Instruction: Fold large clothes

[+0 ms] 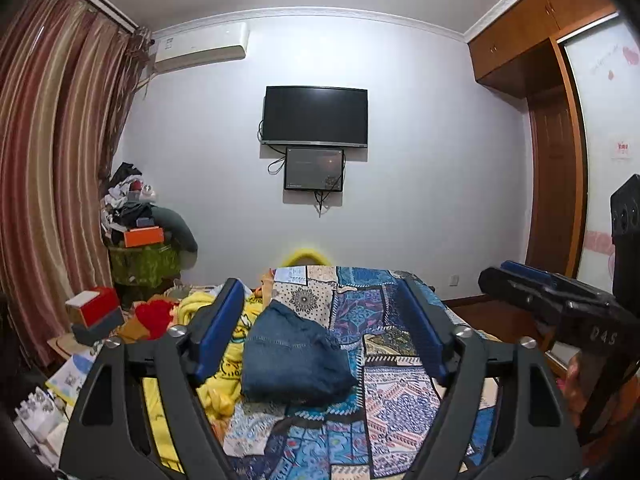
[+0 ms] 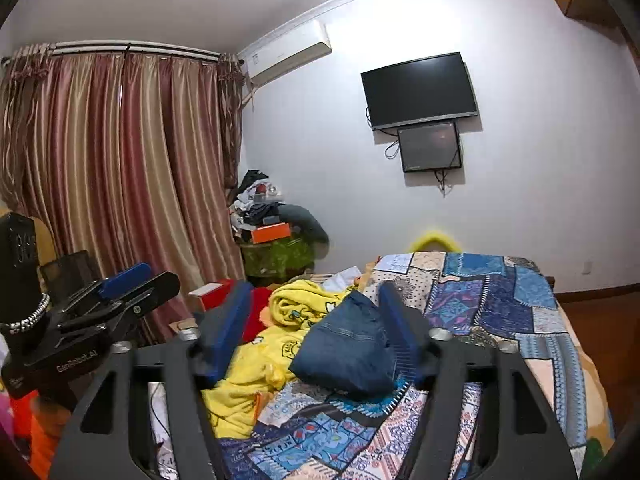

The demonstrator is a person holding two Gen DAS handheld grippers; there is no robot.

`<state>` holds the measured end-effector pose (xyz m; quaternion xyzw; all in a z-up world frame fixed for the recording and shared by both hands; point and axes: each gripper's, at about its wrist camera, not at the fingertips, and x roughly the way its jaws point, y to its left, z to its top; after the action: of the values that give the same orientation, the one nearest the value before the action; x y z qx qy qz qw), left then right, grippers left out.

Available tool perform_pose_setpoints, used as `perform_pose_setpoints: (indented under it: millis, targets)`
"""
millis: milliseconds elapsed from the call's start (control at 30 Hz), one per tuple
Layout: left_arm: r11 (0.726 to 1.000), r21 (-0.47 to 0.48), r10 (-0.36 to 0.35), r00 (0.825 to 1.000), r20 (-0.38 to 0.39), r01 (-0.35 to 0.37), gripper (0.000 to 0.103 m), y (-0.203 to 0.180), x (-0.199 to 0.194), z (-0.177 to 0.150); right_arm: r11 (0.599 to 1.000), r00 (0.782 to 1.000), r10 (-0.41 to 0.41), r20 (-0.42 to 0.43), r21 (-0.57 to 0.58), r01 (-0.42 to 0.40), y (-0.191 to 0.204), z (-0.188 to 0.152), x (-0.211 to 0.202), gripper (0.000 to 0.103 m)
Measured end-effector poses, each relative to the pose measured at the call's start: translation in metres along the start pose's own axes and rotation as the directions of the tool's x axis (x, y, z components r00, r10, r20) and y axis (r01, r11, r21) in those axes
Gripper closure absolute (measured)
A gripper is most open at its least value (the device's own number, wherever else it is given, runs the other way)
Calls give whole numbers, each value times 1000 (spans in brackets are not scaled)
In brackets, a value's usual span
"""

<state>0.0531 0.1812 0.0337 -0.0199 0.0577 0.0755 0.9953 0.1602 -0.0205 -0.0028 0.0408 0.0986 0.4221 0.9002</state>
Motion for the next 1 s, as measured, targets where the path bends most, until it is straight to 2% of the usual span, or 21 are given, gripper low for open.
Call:
perform_pose_setpoints:
  millis: [33, 133, 200, 267, 1000]
  targets:
    - [1000, -5, 4, 1000, 0, -4, 18, 0, -3, -3, 1000, 1000, -2, 1, -4, 2, 1, -2, 0, 24]
    - [1000, -11, 23, 1000, -7, -23, 8, -2, -7, -8, 1000, 1000, -10, -6, -10, 10, 2, -6, 4, 20]
    - [999, -14, 35, 999, -10, -36, 4, -3, -12, -9, 1000, 1000, -24, -10, 9, 24, 1, -5, 5, 12]
    - [999, -19, 46, 999, -6, -46, 1, -2, -15, -10, 999, 1000, -29, -5, 22, 29, 0, -5, 3, 0]
    - [999, -4, 40, 999, -19, -40, 1, -9, -14, -14, 996, 996, -87, 14, 18, 87, 1, -6, -10, 0]
